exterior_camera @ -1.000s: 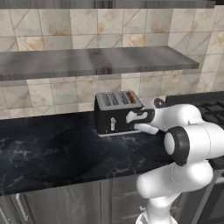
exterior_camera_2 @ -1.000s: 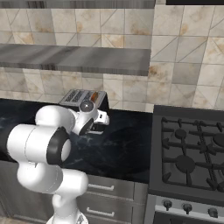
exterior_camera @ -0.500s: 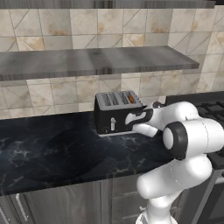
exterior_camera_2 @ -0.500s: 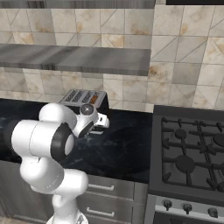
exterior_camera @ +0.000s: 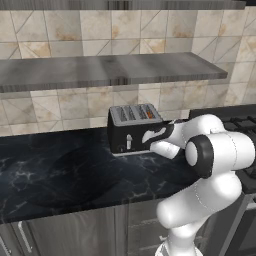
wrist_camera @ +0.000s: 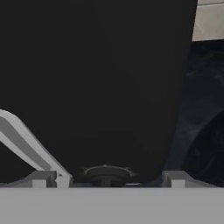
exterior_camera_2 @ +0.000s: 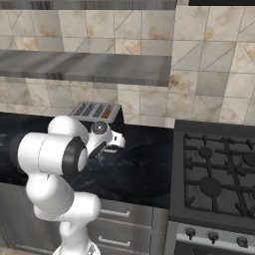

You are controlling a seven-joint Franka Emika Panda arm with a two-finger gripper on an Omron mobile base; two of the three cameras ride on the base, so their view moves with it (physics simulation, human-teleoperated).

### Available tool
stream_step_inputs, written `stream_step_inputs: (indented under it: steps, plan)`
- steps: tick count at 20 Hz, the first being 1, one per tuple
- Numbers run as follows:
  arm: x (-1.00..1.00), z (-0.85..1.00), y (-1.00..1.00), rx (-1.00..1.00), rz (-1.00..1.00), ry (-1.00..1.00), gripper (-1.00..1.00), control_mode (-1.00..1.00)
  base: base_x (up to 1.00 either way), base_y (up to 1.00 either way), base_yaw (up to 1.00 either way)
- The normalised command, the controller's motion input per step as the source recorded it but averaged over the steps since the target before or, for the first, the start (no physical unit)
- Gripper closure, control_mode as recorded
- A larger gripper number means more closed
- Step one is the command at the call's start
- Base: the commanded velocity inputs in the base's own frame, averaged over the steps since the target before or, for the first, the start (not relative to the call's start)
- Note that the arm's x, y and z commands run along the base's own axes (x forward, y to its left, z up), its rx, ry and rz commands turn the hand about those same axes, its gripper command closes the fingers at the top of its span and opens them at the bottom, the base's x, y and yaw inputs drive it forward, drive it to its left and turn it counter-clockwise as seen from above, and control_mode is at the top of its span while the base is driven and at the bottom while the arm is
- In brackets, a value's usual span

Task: Start the toaster. Once the lever pops up, take the bread to the plate on the dining counter.

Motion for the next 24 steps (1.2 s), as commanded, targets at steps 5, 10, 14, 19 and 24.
stream_step_inputs:
  steps: [5, 10, 14, 19, 24]
  plan:
    - [0.0, -0.11, 0.0, 0.0, 0.0, 0.0, -1.0, -1.0, 0.0, 0.0, 0.0]
    - [0.0, 0.05, 0.0, 0.0, 0.0, 0.0, -1.0, -1.0, 0.0, 0.0, 0.0]
    - [0.0, 0.36, 0.01, 0.0, 0.0, -0.02, -1.0, -1.0, 0.0, 0.0, 0.0]
    - [0.0, 0.39, 0.01, 0.0, 0.0, -0.02, -1.0, -1.0, 0.0, 0.0, 0.0]
    - [0.0, 0.4, 0.0, 0.0, 0.0, -0.04, -1.0, -1.0, 0.0, 0.0, 0.0]
